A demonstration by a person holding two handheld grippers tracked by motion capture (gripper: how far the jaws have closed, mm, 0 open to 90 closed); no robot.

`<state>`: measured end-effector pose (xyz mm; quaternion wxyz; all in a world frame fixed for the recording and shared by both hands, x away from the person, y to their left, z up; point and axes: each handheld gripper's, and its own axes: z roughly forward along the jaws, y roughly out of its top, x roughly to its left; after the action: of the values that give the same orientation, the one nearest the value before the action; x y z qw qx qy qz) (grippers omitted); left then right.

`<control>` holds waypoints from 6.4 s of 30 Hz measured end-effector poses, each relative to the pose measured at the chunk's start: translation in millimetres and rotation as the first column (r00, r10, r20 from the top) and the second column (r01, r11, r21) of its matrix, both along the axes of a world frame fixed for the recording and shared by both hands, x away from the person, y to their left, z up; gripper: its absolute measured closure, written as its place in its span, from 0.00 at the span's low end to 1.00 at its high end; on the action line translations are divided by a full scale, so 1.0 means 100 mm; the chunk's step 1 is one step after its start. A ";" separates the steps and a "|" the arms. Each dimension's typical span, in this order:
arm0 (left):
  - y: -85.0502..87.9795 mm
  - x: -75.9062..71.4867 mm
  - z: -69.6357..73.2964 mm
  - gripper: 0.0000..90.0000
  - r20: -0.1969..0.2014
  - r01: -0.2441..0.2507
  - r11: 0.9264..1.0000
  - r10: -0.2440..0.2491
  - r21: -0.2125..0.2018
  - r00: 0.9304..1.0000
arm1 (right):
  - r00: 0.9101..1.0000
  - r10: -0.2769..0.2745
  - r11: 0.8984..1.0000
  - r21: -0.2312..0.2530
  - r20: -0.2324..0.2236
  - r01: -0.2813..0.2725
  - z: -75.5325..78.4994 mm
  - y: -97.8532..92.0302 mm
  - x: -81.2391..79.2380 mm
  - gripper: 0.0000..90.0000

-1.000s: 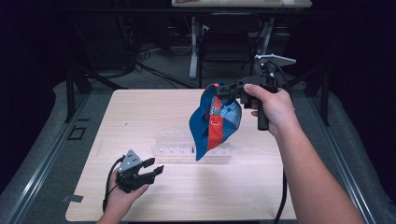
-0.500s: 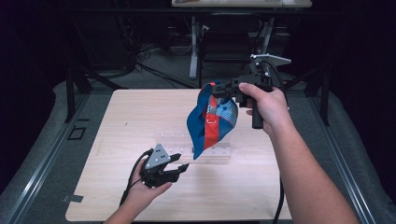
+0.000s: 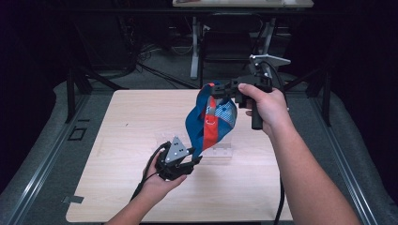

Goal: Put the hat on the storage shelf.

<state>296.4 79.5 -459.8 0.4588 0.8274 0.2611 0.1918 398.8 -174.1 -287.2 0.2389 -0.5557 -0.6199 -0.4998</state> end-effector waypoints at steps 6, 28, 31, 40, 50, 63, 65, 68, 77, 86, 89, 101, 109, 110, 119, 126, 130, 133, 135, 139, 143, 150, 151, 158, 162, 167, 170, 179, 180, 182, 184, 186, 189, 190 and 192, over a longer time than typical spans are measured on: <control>0.05 0.03 -0.01 0.81 0.003 -0.019 1.000 0.019 0.008 1.000 | 1.000 -0.001 1.000 0.003 0.000 0.001 0.00 -0.01 0.00 0.87; 0.27 0.13 -0.01 0.99 0.053 -0.080 0.997 0.079 0.014 0.995 | 1.000 0.018 1.000 0.016 0.005 -0.018 -0.06 0.10 0.03 0.87; 0.31 0.14 -0.03 0.99 0.058 -0.084 0.996 0.083 0.005 0.995 | 1.000 0.016 1.000 0.014 0.000 -0.016 -0.10 0.12 0.04 0.87; 0.36 0.18 -0.15 0.99 0.046 -0.088 0.996 0.088 -0.016 0.995 | 1.000 0.020 1.000 0.011 -0.020 -0.019 -0.23 0.17 0.09 0.87; 0.38 0.22 -0.29 0.99 0.023 -0.085 0.996 0.086 -0.036 0.996 | 0.999 0.030 1.000 0.002 -0.034 -0.030 -0.34 0.23 0.14 0.87; 0.39 0.23 -0.38 0.99 0.023 -0.093 0.994 0.094 -0.061 0.995 | 0.998 0.041 0.999 0.007 -0.056 -0.041 -0.48 0.24 0.16 0.87; 0.39 0.23 -0.39 0.99 0.027 -0.091 0.994 0.093 -0.064 0.995 | 0.998 0.042 0.999 0.006 -0.054 -0.042 -0.48 0.24 0.16 0.87; 0.40 0.23 -0.40 0.99 0.021 -0.075 0.994 0.077 -0.079 0.997 | 0.998 0.044 0.999 0.005 -0.053 -0.044 -0.48 0.24 0.15 0.87; 0.31 0.20 -0.51 0.99 0.036 -0.080 0.997 0.081 -0.018 0.996 | 0.997 0.048 0.999 -0.010 -0.058 -0.048 -0.51 0.26 0.15 0.87; 0.32 0.21 -0.61 0.99 0.011 -0.090 0.996 0.090 -0.026 0.996 | 0.997 0.024 0.999 -0.027 -0.075 -0.026 -0.63 0.19 0.17 0.87; 0.34 0.20 -0.66 0.99 -0.003 -0.096 0.995 0.096 -0.023 0.995 | 0.997 0.014 0.999 -0.038 -0.082 -0.017 -0.68 0.17 0.17 0.87; 0.37 0.20 -0.73 0.98 -0.019 -0.103 0.994 0.102 -0.035 0.995 | 0.994 0.007 0.998 -0.062 -0.106 -0.014 -0.82 0.16 0.18 0.87; 0.37 0.19 -0.73 0.98 -0.011 -0.102 0.994 0.102 -0.034 0.995 | 0.993 0.004 0.998 -0.067 -0.114 -0.012 -0.83 0.13 0.16 0.87; 0.37 0.19 -0.72 0.98 -0.010 -0.102 0.994 0.102 -0.034 0.995 | 0.994 0.003 0.998 -0.067 -0.113 -0.010 -0.84 0.12 0.16 0.87; 0.37 0.19 -0.72 0.98 -0.011 -0.106 0.994 0.106 -0.039 0.994 | 0.993 0.005 0.997 -0.073 -0.114 -0.014 -0.83 0.10 0.16 0.86; 0.38 0.19 -0.72 0.97 -0.011 -0.106 0.994 0.105 -0.037 0.994 | 0.994 -0.003 0.996 -0.084 -0.111 -0.006 -0.84 0.08 0.15 0.85; 0.40 0.19 -0.71 0.96 -0.015 -0.111 0.993 0.110 -0.038 0.994 | 0.993 -0.005 0.996 -0.091 -0.117 -0.005 -0.85 0.05 0.15 0.84; 0.42 0.19 -0.70 0.94 -0.017 -0.115 0.992 0.114 -0.051 0.993 | 0.994 -0.012 0.995 -0.104 -0.111 0.000 -0.87 0.01 0.14 0.83; 0.43 0.19 -0.70 0.92 -0.019 -0.114 0.992 0.113 -0.053 0.993 | 0.994 -0.019 0.994 -0.112 -0.106 0.007 -0.88 -0.02 0.13 0.82; 0.45 0.18 -0.70 0.88 -0.021 -0.113 0.992 0.112 -0.058 0.994 | 0.994 -0.036 0.993 -0.117 -0.100 0.024 -0.88 -0.07 0.12 0.80; 0.48 0.17 -0.70 0.79 -0.032 -0.114 0.991 0.112 -0.072 0.993 | 0.996 -0.038 0.990 -0.136 -0.086 0.026 -0.87 -0.12 0.09 0.77; 0.53 0.15 -0.72 0.70 -0.061 -0.118 0.990 0.113 -0.081 0.992 | 0.997 -0.048 0.983 -0.182 -0.066 0.035 -0.93 -0.17 0.04 0.70; 0.55 0.16 -0.72 0.69 -0.068 -0.116 0.990 0.111 -0.076 0.991 | 0.997 -0.046 0.981 -0.193 -0.060 0.034 -0.93 -0.18 0.03 0.69; 0.61 0.15 -0.72 0.62 -0.089 -0.114 0.989 0.106 -0.090 0.990 | 0.998 -0.062 0.971 -0.232 -0.022 0.055 -0.94 -0.25 -0.03 0.64; 0.70 0.12 -0.73 0.59 -0.105 -0.124 0.988 0.115 -0.089 0.988 | 0.998 -0.068 0.966 -0.251 -0.007 0.064 -0.97 -0.28 -0.08 0.59; 0.80 0.11 -0.73 0.56 -0.117 -0.139 0.986 0.129 -0.088 0.985 | 0.997 -0.079 0.961 -0.266 0.007 0.078 -1.02 -0.31 -0.12 0.56; 0.89 0.08 -0.74 0.55 -0.125 -0.152 0.985 0.141 -0.086 0.982 | 0.996 -0.091 0.956 -0.279 0.019 0.093 -1.07 -0.35 -0.17 0.54; 1.10 0.01 -0.73 0.54 -0.138 -0.173 0.982 0.162 -0.072 0.977 | 0.994 -0.100 0.938 -0.329 0.044 0.109 -1.15 -0.42 -0.33 0.52; 1.13 0.01 -0.74 0.54 -0.139 -0.175 0.982 0.164 -0.074 0.977 | 0.995 -0.091 0.936 -0.338 0.049 0.102 -1.17 -0.44 -0.36 0.52; 1.20 0.00 -0.78 0.54 -0.153 -0.198 0.976 0.183 -0.087 0.971 | 0.994 -0.102 0.935 -0.337 0.050 0.113 -1.24 -0.48 -0.43 0.52; 1.23 0.00 -0.82 0.54 -0.160 -0.203 0.974 0.186 -0.101 0.970 | 0.994 -0.097 0.933 -0.343 0.052 0.109 -1.28 -0.51 -0.47 0.52; 1.24 0.00 -0.83 0.54 -0.168 -0.205 0.975 0.188 -0.091 0.968 | 0.993 -0.101 0.933 -0.340 0.054 0.113 -1.30 -0.52 -0.49 0.52; 1.25 0.01 -0.87 0.54 -0.173 -0.205 0.974 0.187 -0.093 0.967 | 0.993 -0.105 0.931 -0.346 0.053 0.117 -1.39 -0.55 -0.54 0.51; 1.25 0.02 -0.89 0.54 -0.176 -0.211 0.973 0.192 -0.097 0.966 | 0.993 -0.107 0.931 -0.346 0.052 0.118 -1.45 -0.57 -0.57 0.51; 1.25 0.02 -0.90 0.54 -0.178 -0.210 0.974 0.192 -0.088 0.965 | 0.992 -0.111 0.929 -0.350 0.054 0.123 -1.51 -0.58 -0.60 0.51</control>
<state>298.1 204.2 -550.0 0.4566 0.7842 0.3915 0.1528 338.9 -232.3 -438.3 0.0949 -0.6172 -0.6690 -0.4031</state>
